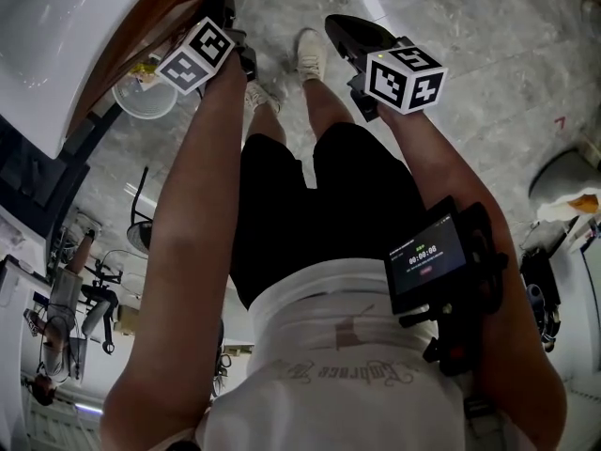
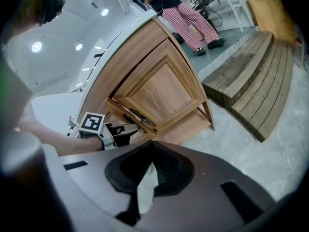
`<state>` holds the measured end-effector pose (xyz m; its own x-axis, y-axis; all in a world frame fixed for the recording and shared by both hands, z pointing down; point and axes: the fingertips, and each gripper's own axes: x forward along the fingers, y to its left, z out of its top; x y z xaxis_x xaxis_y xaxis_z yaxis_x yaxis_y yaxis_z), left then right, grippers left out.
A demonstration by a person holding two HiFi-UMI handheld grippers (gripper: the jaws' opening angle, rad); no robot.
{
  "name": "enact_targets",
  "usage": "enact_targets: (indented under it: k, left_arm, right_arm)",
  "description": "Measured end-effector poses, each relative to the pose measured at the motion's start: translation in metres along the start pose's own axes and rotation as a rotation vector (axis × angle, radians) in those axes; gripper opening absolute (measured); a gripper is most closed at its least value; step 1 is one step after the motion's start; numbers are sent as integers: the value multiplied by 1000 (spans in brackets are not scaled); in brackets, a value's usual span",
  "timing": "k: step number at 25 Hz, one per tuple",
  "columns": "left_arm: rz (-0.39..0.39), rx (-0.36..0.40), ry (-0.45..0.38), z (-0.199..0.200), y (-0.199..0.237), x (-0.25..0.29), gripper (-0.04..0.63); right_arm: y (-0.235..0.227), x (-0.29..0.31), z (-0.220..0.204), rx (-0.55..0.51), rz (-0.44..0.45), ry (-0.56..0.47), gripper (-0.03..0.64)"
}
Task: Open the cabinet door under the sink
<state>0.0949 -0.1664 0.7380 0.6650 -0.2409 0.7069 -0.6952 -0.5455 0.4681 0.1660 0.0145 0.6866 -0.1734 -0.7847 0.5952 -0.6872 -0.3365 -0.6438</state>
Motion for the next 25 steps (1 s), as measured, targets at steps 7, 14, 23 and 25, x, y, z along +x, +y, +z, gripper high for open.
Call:
enact_targets:
  k: [7,14,23,25]
  left_arm:
    - [-38,70,39,-23,-2,-14,87]
    - [-110,171,90,-38,-5,-28,86]
    - [-175,327,149,-70,-3,-57,86]
    - [-195,349,160,-78,-2,-63,86]
  right_arm:
    - [-1,-4,-7,-10,2,13,12]
    - [11,-2,-16,-25,-1,14,13]
    - [45,-5,-41,-40,-23,-3,14]
    - [53,-4,-49,-47,-24,2,13]
